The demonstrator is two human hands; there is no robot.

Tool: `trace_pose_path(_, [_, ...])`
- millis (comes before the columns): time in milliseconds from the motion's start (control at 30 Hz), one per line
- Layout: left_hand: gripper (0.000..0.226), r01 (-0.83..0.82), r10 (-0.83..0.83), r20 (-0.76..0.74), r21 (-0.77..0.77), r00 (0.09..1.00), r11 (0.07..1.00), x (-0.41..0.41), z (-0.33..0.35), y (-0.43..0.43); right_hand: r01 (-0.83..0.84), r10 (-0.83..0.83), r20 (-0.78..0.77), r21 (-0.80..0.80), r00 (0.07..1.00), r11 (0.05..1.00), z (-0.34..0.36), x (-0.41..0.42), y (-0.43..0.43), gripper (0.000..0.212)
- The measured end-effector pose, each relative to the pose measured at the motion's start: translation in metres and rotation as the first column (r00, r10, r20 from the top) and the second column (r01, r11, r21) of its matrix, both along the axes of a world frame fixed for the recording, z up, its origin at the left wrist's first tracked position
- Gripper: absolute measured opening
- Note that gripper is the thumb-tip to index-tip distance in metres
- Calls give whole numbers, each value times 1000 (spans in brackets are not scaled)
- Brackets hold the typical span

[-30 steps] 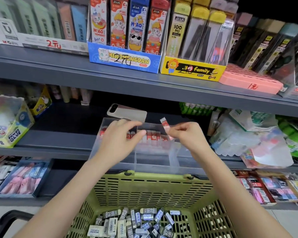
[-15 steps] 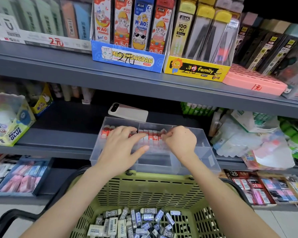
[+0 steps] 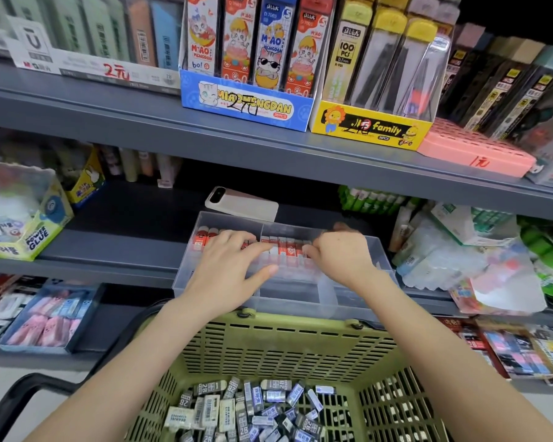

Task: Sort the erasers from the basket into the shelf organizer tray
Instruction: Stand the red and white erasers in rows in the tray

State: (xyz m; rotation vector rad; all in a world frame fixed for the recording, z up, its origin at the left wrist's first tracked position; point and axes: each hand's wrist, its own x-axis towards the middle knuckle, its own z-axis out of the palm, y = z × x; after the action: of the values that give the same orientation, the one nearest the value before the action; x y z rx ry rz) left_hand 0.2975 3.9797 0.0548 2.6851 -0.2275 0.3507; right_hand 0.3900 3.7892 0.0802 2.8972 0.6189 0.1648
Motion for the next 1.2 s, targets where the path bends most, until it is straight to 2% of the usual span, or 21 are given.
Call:
trace_pose_path(33, [46,2,-2,1,-3,1000,1000,0,0,0,-33,32,49,20,998,999,-1,-4,-4,45])
trace_pose_path(100, [45,3,-3,4,-6,1000,1000,0,0,0,-132,111,135,158,985,979,-5,-14,-12,40])
trace_pose_path(200, [42,8,-7,34,-16,999,1000,-3,3,1,-267,172,267,378,948,886,-9,-34,-22,24])
trace_pose_path(300, [40,21,-17,107,-37,994,999,-14,7,4,-392,192,405,499,894,773,-15,-65,-26,26])
trace_pose_path(400, [38,35,-18,261,-60,965,998,-35,6,11,-473,297,380,560,876,680,-35,-101,-29,27])
trace_pose_path(467, [31,21,12,336,-96,942,995,-54,2,14,-454,313,333,562,889,691,-50,-120,-31,26])
trace_pose_path(567, [26,15,19,347,-95,938,995,-83,-9,17,-465,342,317,577,885,671,-71,-138,-34,21])
trace_pose_path(633, [26,24,-2,320,-66,948,997,-100,-15,21,-462,436,199,596,878,657,-91,-153,-33,20])
trace_pose_path(700, [28,4,17,279,-77,960,997,-111,-16,24,-410,542,-45,603,839,684,-115,-174,-27,19])
trace_pose_path(767, [28,-28,57,245,-117,968,993,-120,-15,25,-376,616,-313,571,723,730,-138,-196,-17,25])
trace_pose_path(833, [28,-48,80,210,-156,974,987,-126,-15,25,-430,670,-452,526,589,734,-160,-215,0,34])
trace_pose_path(900, [26,-57,88,179,-169,980,984,-130,-17,24,-523,711,-498,483,496,702,-179,-230,18,38])
trace_pose_path(967, [22,-60,90,159,-180,983,982,-132,-18,23,-599,712,-544,412,444,687,-192,-239,30,43])
trace_pose_path(1067, [20,-66,92,133,-187,987,980,-132,-20,23,-672,687,-593,305,420,675,-202,-243,28,54])
trace_pose_path(1200, [21,-58,82,118,-195,990,979,-130,-22,24,-691,697,-571,287,433,664,-208,-253,20,53])
